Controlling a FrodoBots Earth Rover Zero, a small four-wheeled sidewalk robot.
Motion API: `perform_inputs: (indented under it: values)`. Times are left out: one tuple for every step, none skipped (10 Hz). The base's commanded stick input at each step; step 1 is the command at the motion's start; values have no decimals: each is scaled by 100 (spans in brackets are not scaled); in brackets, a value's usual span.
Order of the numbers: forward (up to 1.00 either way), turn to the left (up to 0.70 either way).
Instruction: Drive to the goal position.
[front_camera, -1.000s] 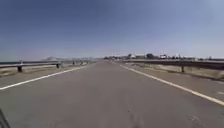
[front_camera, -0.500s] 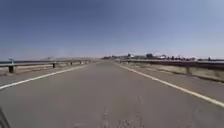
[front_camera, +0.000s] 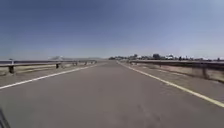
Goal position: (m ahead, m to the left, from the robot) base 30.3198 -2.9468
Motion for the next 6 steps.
perform_inputs:
  values:
    - [100, 12]
    - [100, 24]
    - [100, 0]
    - [100, 0]
    - [100, 0]
    - [100, 0]
